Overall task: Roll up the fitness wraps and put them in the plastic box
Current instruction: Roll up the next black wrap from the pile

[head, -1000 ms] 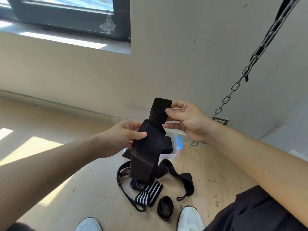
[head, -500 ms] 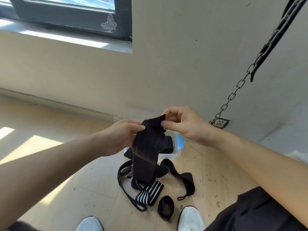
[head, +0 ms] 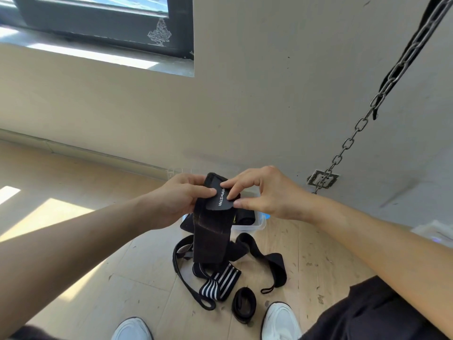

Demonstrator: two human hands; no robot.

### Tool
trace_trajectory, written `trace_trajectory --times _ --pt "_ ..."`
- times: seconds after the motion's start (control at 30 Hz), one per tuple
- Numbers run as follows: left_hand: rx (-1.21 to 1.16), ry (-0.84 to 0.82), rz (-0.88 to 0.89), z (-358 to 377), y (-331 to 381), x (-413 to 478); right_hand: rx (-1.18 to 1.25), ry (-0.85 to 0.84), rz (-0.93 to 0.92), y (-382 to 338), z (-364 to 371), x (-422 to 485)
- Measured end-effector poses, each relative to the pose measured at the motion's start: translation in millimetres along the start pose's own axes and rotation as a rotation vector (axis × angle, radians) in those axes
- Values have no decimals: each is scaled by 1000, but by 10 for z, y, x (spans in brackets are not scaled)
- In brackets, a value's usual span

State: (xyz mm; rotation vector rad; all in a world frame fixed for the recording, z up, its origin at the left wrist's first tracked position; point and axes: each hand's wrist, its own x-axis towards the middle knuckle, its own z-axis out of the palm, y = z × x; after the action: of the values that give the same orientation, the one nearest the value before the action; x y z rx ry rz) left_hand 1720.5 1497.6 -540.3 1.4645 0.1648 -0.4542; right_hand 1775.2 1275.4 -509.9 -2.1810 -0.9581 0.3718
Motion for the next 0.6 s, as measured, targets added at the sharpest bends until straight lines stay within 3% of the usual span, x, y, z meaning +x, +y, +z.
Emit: trace_trajectory --times 0.33,0.5,0.6 --pt "-16 53 61 23 17 -24 -111 -157 -12 -29 -63 -16" --pt "-73 99 95 70 38 -27 169 269 187 17 -22 32" --pt "-140 143 137 110 55 -24 431 247 330 35 96 33"
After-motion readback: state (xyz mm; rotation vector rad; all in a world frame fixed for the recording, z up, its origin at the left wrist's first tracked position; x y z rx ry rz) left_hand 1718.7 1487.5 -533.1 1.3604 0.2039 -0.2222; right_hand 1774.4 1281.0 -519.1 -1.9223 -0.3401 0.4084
